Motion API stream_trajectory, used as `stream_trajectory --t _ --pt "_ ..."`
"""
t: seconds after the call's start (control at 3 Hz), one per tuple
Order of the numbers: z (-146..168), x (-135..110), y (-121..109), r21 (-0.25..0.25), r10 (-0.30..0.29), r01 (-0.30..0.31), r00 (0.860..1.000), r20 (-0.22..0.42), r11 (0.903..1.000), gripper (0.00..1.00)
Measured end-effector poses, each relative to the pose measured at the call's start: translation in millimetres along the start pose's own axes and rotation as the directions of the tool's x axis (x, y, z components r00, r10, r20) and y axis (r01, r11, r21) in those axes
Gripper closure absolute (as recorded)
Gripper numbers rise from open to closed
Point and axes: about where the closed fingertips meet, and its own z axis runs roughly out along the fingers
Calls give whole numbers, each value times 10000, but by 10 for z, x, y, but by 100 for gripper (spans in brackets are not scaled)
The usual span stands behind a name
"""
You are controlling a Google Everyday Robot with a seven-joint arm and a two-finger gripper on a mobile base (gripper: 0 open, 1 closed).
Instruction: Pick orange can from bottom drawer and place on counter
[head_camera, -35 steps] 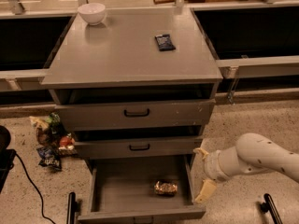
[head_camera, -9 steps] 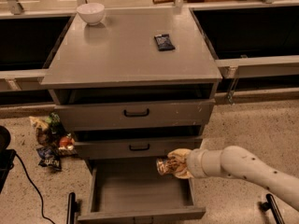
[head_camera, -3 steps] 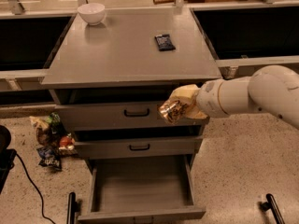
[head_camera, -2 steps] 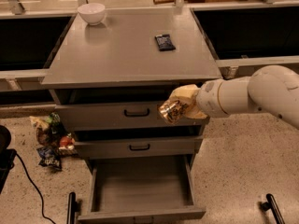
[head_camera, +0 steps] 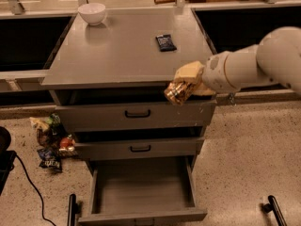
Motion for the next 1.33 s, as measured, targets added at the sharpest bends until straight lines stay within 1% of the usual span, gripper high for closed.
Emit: stream_trajectory --t 0.33,0.67,1.0,1.33 --pt "-110 374 -227 -62 -1306 1305 9912 -197 9914 100" --pt "-68 699 -461 245 -2006 2011 9794 -209 9793 100" --pt "-67 699 -462 245 -2010 2014 9794 -209 9792 100" --pt "27 765 -511 208 -2354 2359 9716 -250 9715 100"
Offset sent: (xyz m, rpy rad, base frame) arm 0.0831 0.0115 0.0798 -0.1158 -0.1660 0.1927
